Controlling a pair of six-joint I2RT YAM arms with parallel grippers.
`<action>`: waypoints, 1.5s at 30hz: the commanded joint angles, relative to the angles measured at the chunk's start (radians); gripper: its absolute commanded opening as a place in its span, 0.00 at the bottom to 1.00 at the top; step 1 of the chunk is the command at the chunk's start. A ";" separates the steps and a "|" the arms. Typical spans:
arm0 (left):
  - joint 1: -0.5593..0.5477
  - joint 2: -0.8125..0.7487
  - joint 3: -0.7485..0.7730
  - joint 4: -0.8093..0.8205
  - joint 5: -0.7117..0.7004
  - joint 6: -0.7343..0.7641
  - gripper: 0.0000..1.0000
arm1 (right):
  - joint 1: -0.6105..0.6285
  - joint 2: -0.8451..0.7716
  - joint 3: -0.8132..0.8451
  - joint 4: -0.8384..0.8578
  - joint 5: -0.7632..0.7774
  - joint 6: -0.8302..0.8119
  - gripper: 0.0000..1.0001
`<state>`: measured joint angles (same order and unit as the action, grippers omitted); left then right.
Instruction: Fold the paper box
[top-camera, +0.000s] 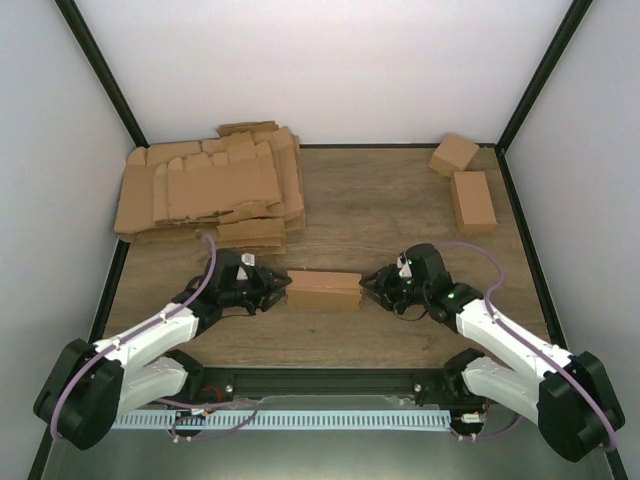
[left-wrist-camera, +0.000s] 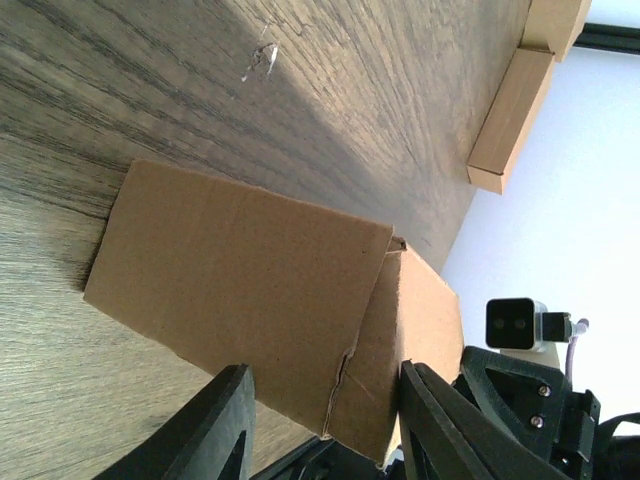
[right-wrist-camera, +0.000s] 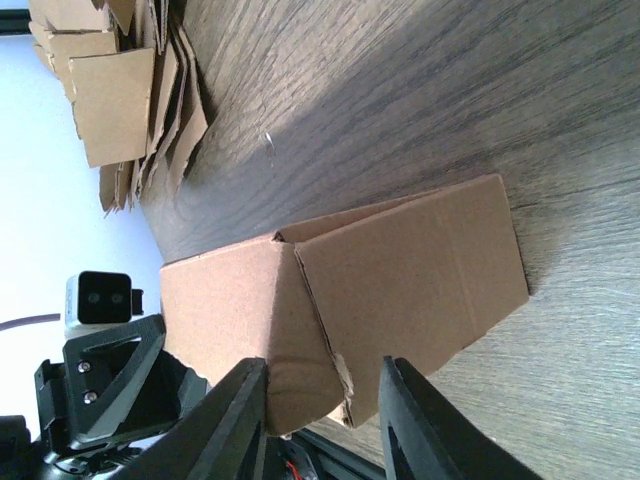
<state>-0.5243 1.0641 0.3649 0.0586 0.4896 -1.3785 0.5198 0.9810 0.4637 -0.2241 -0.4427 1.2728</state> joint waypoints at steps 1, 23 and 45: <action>0.003 0.007 0.002 0.022 -0.018 0.015 0.40 | 0.006 0.009 -0.030 0.012 0.018 0.017 0.29; 0.003 0.025 -0.031 0.032 -0.015 0.019 0.33 | 0.008 0.066 -0.160 0.028 0.050 -0.029 0.23; 0.122 0.042 0.342 -0.442 0.058 0.493 0.48 | 0.008 -0.021 0.186 -0.251 0.235 -0.407 0.71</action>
<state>-0.4412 1.0855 0.5961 -0.2123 0.4843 -1.1057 0.5255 0.9874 0.5335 -0.3874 -0.2550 1.0355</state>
